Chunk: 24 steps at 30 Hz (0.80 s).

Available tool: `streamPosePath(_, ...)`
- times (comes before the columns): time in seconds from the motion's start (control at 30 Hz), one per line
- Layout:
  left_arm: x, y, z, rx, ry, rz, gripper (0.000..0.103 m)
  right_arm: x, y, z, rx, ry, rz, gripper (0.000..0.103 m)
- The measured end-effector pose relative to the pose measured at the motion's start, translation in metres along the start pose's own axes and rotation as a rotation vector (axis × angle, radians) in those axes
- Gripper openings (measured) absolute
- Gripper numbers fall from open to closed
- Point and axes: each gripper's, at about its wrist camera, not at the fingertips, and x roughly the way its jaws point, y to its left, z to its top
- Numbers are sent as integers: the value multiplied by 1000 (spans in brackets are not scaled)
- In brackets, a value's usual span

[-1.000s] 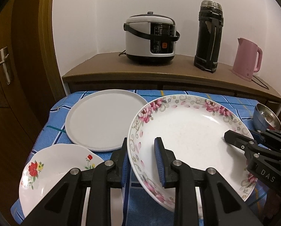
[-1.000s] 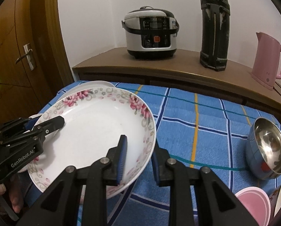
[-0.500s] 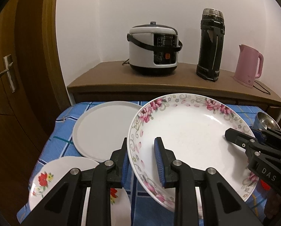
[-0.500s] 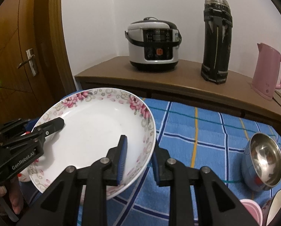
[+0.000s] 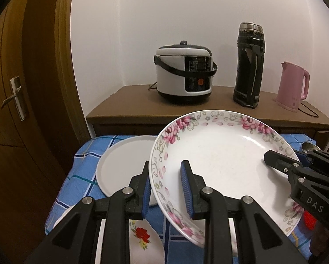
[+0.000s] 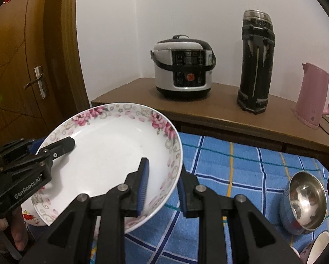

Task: Organize plates and bowls
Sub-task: 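Lift the pink-floral plate off the cloth with both grippers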

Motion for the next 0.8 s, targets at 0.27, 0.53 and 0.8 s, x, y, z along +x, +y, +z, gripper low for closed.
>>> streamPosePath(0.27, -3, 8, 10, 10, -25, 23, 28, 1, 8, 13, -8, -19, 6, 24)
streamPosePath(0.53, -4, 19, 18, 1, -46, 46, 28, 4, 17, 24, -22, -37, 17, 24)
streamPosePath(0.8, -8, 27, 25, -3, -69, 62, 28, 5, 23, 31, -40, -61, 26, 24)
